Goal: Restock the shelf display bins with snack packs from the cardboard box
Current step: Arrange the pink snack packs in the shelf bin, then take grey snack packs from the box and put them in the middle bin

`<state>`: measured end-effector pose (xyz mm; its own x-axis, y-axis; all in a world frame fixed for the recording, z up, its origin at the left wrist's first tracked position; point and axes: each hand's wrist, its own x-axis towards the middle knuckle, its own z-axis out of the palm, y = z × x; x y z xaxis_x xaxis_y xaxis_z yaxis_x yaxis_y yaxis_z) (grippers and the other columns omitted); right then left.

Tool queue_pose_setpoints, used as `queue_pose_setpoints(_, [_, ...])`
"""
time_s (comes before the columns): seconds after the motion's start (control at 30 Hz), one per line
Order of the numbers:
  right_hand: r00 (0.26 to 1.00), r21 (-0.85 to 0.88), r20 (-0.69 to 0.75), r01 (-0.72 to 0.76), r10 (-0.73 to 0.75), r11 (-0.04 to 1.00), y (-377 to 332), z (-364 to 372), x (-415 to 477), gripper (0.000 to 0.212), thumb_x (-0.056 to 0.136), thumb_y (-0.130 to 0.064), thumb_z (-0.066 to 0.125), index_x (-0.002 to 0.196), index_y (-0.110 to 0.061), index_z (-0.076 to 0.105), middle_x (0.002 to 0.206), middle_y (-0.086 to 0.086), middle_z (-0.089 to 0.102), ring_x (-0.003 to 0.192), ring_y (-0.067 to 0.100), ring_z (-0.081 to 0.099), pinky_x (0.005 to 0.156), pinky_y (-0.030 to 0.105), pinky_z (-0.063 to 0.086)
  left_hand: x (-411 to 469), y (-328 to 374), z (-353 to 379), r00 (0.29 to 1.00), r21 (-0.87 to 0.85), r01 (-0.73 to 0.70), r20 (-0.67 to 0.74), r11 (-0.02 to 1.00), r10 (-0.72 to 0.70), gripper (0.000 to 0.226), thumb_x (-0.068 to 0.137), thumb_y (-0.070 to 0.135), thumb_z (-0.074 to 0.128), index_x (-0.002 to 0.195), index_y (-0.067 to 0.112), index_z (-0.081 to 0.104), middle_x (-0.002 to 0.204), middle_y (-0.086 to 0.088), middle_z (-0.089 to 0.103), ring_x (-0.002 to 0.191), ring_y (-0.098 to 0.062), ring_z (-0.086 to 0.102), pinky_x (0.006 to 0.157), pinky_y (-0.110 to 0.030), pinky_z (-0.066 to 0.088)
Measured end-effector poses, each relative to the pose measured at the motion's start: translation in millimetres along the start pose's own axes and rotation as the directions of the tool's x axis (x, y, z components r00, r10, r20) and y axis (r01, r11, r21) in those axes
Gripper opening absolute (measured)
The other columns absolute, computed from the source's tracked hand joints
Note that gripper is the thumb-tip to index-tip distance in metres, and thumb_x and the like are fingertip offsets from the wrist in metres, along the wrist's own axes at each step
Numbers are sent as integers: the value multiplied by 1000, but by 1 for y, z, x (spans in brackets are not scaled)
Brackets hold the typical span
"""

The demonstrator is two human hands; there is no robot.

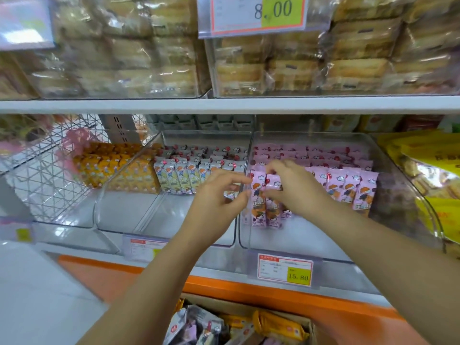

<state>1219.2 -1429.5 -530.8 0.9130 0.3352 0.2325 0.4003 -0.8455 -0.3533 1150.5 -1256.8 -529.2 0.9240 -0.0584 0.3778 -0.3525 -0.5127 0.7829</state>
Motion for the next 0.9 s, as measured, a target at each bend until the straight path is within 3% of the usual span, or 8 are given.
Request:
queue_pose_setpoints(0.17, [999, 42, -19, -40, 41, 998, 7, -6, -4, 65, 75, -38, 77, 130, -21, 47, 132, 4, 51, 113, 23, 53, 93, 36, 45, -1, -1, 0, 1000, -27, 4, 1, 1000, -4, 21, 90, 16, 64, 95, 36, 62, 110, 20, 52, 100, 8, 52, 77, -12, 50])
queue_pose_setpoints(0.33, [998, 49, -22, -51, 52, 997, 12, -9, -10, 52, 79, -29, 76, 124, -17, 51, 128, 5, 52, 106, 20, 53, 87, 30, 42, -1, 1, 2, 1000, -37, 23, -14, 999, -23, 18, 90, 17, 65, 97, 33, 64, 110, 18, 53, 97, 7, 53, 73, -7, 48])
queue_pose_setpoints(0.53, [998, 86, 46, -52, 48, 995, 13, -15, -5, 42, 82, -22, 73, 121, -16, 57, 130, 7, 56, 86, 18, 55, 82, 30, 45, -2, 1, 3, 1000, -32, 23, -13, 999, -24, 22, 90, 18, 65, 93, 39, 61, 109, 20, 53, 96, 7, 54, 77, -12, 51])
queue_pose_setpoints(0.67, [998, 52, 54, -10, 7, 999, 7, -5, 0, 44, 84, -21, 72, 124, -16, 56, 133, 6, 53, 114, 24, 53, 95, 34, 43, -2, 2, 3, 1000, -23, 15, -17, 1000, -15, 25, 90, 17, 65, 91, 41, 60, 108, 21, 52, 97, 8, 51, 77, -14, 51])
queue_pose_setpoints(0.9, [999, 87, -18, -47, 48, 995, 10, -3, -6, 58, 80, -26, 75, 131, -19, 50, 134, 6, 46, 113, 25, 53, 96, 36, 44, -2, -2, 3, 1000, -27, 3, -20, 1000, -4, 21, 89, 17, 65, 94, 38, 62, 108, 22, 52, 98, 9, 51, 78, -15, 51])
